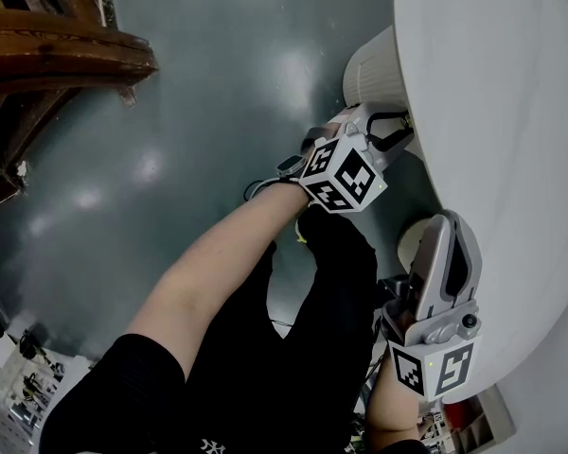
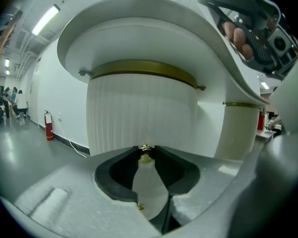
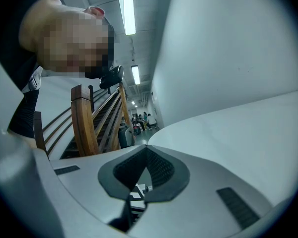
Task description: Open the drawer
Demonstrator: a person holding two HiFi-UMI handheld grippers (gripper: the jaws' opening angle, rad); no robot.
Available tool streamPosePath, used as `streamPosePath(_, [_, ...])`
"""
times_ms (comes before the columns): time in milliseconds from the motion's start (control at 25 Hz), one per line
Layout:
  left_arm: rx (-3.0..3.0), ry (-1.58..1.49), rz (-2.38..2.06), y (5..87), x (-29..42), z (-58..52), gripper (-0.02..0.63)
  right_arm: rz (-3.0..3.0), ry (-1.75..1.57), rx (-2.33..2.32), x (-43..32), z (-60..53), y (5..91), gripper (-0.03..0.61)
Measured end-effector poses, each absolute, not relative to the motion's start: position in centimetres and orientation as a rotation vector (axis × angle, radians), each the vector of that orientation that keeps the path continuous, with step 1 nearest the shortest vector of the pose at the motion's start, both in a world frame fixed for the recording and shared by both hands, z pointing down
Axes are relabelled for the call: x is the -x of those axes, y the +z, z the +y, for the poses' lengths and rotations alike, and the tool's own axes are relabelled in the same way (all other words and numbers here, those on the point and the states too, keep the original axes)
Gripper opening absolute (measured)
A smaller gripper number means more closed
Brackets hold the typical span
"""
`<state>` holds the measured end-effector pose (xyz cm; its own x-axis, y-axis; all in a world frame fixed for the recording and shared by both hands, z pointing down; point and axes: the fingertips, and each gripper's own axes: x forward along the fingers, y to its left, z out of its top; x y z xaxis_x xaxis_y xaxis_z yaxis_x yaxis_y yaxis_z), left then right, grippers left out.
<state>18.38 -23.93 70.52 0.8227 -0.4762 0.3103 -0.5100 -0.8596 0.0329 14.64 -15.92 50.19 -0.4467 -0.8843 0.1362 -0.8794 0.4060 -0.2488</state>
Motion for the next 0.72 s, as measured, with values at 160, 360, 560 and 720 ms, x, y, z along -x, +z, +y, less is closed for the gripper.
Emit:
streamPosePath(160, [-2.882,0.462,-0.783,70.5,-17.9,-23.4,0.107,2.617,-0.442,1.636,-14.2,-15.9,49.6,0.015])
streamPosePath(360, [-2.867,0.491,-0.784,70.6,-16.1,-22.2,0.109,2.619,-0.480,1.644,-13.7,-15.5,49.6,0.015])
streamPosePath(560, [-2.832,0.511,-0.802,70.7,-14.1,-20.6,0.109,2.638,-0.500,1.651,-12.2,-14.6,49.7,0.015])
streamPosePath(720, [-2.815,0.538,-0.804,70.5,-12.1,-19.2,0.108,2.650,-0.516,1.647,-11.0,-13.7,49.3,0.014])
